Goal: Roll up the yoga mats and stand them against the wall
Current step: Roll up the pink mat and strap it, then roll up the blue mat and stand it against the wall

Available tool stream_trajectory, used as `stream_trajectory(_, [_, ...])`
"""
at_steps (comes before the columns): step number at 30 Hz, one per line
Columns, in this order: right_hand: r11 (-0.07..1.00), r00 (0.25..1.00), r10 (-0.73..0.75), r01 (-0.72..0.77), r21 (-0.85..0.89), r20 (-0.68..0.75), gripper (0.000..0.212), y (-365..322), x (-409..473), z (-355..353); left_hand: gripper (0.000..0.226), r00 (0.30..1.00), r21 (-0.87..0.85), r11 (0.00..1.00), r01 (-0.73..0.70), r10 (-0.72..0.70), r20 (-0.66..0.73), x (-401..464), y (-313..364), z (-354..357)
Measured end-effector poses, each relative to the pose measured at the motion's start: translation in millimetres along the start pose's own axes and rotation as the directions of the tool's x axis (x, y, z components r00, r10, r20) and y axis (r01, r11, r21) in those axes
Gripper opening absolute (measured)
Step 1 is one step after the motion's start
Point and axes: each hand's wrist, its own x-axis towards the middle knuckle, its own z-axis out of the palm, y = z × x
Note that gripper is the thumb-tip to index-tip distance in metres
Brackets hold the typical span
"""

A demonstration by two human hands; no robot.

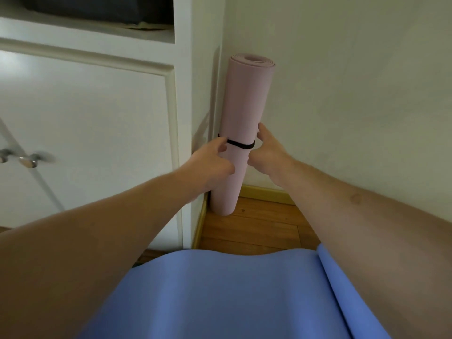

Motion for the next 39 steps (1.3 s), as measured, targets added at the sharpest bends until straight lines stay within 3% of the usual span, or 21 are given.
stream_trajectory(9, [0.997, 0.997, 0.058, -0.055, -0.058, 0.06, 0.079, 26, -139, -2, 0.04, 0.996, 0.082, 0.993, 0.089, -0.087, -0.023, -100, -29, -5])
stream_trajectory(14, [0.977, 0.975, 0.186, -0.17, -0.126, 0.125, 0.055, 63, -278, 20, 0.032, 0.98, 0.05, 0.979, 0.197, -0.195, -0.046, -236, -56, -6])
stream_trajectory(19, [0.929, 0.905, 0.268, -0.152, -0.338, 0.33, 0.049, 77, -417, 73, 0.028, 0.947, 0.192, 0.927, 0.321, -0.319, -0.044, -376, -120, -7])
stream_trajectory(23, [0.922, 0.829, 0.309, -0.14, -0.361, 0.467, 0.053, 83, -479, 125, 0.035, 0.869, 0.255, 0.831, 0.495, -0.466, -0.169, -446, -185, -22])
stream_trajectory(26, [0.915, 0.769, 0.329, -0.115, -0.387, 0.548, 0.055, 88, -507, 160, 0.047, 0.813, 0.409, 0.704, 0.581, -0.529, -0.244, -474, -239, -47])
stream_trajectory(30, [0.9, 0.703, 0.381, -0.135, -0.413, 0.601, 0.055, 103, -519, 194, 0.072, 0.614, 0.387, 0.492, 0.78, -0.722, -0.32, -484, -301, -79])
stream_trajectory(32, [0.892, 0.681, 0.404, -0.145, -0.428, 0.611, 0.055, 107, -519, 203, 0.079, 0.534, 0.306, 0.454, 0.837, -0.8, -0.274, -477, -317, -84])
stream_trajectory(34, [0.888, 0.665, 0.419, -0.159, -0.431, 0.618, 0.055, 114, -516, 210, 0.072, 0.504, 0.235, 0.459, 0.857, -0.843, -0.189, -467, -324, -78])
stream_trajectory(37, [0.891, 0.643, 0.432, -0.199, -0.407, 0.632, 0.056, 121, -510, 218, 0.048, 0.515, 0.263, 0.491, 0.83, -0.857, -0.022, -449, -322, -53])
stream_trajectory(39, [0.901, 0.626, 0.424, -0.213, -0.379, 0.655, 0.066, 120, -508, 223, 0.057, 0.536, 0.284, 0.517, 0.807, -0.844, 0.012, -439, -313, -31])
